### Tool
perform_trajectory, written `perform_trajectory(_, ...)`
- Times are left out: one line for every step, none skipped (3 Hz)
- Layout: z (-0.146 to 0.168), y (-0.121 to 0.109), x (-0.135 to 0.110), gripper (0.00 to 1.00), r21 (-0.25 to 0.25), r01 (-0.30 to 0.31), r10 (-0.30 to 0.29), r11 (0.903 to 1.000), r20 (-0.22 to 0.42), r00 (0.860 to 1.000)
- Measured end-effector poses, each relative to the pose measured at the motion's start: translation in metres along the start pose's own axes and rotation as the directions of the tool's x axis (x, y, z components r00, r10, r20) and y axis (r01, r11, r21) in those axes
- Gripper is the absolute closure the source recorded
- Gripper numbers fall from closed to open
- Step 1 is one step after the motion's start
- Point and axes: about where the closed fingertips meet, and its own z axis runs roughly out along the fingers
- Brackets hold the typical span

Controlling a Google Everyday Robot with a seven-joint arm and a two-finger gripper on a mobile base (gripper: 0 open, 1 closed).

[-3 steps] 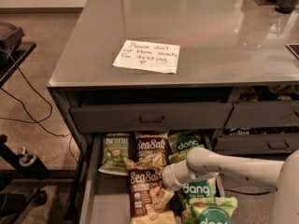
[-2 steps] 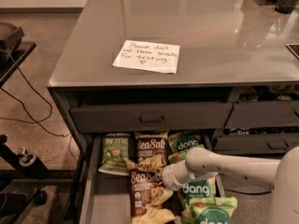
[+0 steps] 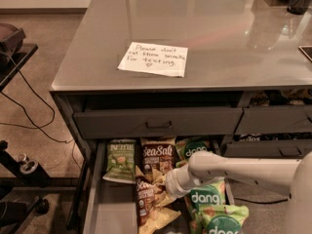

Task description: Pick brown chip bag from middle drawer and place on counter

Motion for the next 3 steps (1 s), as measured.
perform_trajectory(-0.020, -0.003, -0.023, 1.00, 0.013, 0.002, -0.002, 0.9999, 0.000, 1.000)
perform_trajectory(-0.054, -0.010, -0.043, 1.00, 0.032, -0.046, 0.045, 0.9984, 0.040, 0.998)
perform_trajectory(-0.090, -0.015, -0.075, 1.00, 0.060, -0.096, 0.093, 0.9936, 0.052, 0.994)
